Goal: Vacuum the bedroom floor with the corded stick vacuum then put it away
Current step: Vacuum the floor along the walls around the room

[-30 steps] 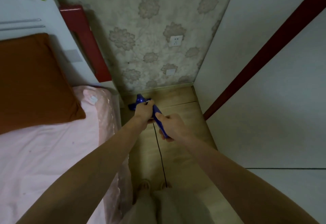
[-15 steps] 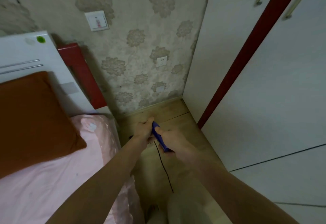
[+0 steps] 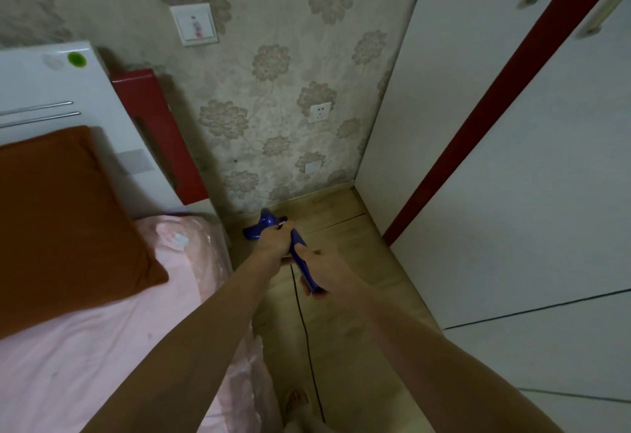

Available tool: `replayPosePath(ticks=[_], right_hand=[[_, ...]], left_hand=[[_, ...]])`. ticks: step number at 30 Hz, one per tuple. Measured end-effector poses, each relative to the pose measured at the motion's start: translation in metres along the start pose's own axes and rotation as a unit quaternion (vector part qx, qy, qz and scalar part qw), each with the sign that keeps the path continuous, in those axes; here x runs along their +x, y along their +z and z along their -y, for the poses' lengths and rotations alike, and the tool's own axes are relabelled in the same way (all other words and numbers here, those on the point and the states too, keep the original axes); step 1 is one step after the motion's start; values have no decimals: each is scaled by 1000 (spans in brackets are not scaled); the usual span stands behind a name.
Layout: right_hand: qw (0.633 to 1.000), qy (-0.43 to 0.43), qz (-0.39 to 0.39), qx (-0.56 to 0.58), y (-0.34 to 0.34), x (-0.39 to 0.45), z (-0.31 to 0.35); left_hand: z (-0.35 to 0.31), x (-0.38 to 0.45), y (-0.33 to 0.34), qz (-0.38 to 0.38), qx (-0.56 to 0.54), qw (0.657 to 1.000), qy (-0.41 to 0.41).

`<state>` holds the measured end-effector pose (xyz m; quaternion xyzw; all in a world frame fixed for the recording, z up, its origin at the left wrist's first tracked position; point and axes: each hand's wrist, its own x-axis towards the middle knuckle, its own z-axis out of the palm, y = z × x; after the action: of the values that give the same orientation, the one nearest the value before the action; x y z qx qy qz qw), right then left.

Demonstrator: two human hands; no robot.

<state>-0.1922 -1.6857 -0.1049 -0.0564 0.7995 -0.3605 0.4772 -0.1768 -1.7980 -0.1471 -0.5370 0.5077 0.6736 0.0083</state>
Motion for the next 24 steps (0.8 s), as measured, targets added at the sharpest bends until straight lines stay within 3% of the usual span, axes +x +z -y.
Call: replayPosePath(ticks=[15, 24], right_hand=[[1000, 0, -2, -15, -8, 17, -14], [1000, -6, 0, 6, -43, -13, -4]], left_hand=[[3, 10, 9, 30, -4, 999, -23], [6, -13, 21, 57, -124, 990, -44]])
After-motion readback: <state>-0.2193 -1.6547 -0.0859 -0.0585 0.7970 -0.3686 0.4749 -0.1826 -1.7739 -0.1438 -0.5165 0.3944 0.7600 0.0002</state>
